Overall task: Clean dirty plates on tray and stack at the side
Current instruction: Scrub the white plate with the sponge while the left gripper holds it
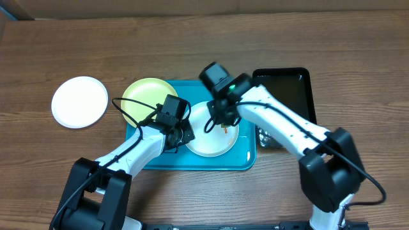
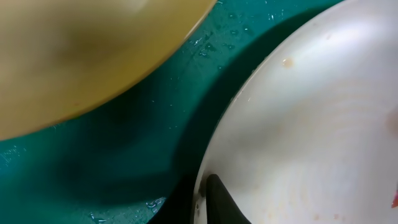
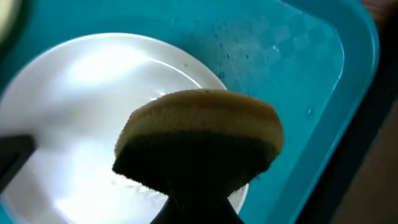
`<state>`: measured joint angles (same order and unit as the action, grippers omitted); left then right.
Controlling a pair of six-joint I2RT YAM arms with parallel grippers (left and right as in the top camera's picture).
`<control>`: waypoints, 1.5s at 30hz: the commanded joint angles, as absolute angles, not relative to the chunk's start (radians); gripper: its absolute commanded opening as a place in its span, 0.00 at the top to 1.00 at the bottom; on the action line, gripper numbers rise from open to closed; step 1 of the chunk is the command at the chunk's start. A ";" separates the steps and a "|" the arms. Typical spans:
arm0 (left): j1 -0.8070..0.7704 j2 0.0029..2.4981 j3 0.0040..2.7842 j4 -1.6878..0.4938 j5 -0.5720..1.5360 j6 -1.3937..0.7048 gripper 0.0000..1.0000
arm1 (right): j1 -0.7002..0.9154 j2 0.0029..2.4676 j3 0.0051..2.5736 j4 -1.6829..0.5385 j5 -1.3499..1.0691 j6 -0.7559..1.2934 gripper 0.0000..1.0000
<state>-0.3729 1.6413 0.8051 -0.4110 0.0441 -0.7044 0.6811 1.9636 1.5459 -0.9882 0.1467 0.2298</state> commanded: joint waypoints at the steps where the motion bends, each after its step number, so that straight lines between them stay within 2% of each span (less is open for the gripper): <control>1: -0.374 1.689 0.768 -0.429 0.023 -0.696 0.90 | 0.702 2.024 1.525 -0.973 0.284 0.243 0.96; 6: -0.374 1.689 0.768 -0.430 0.023 -0.695 0.89 | 0.706 2.085 1.525 -0.973 0.370 0.243 0.96; 9: -0.374 1.689 0.768 -0.430 0.022 -0.695 0.89 | 0.706 2.095 1.525 -0.974 0.350 0.243 0.91; 13: -0.374 1.689 0.768 -0.430 0.023 -0.695 0.89 | 0.706 2.095 1.525 -0.976 0.324 0.243 0.64; 15: -0.374 1.689 0.768 -0.430 0.023 -0.695 0.88 | 0.706 2.095 1.525 -0.976 0.323 0.243 0.60; 18: -0.374 1.689 0.768 -0.431 0.023 -0.695 0.88 | 0.706 2.095 1.525 -0.980 0.324 0.242 0.65; 21: -0.374 1.689 0.768 -0.433 0.022 -0.695 0.87 | 0.706 2.095 1.525 -0.980 0.323 0.243 0.85; 26: -0.374 1.689 0.768 -0.434 0.022 -0.695 0.87 | 0.706 2.095 1.508 -0.971 0.323 0.243 0.94; 33: -0.374 1.689 0.768 -0.433 0.019 -0.695 0.92 | 0.706 2.095 1.439 -0.928 0.189 0.243 0.95; 45: -0.374 1.689 0.768 -0.433 0.019 -0.695 0.92 | 0.706 2.095 1.420 -0.900 -0.084 0.242 0.96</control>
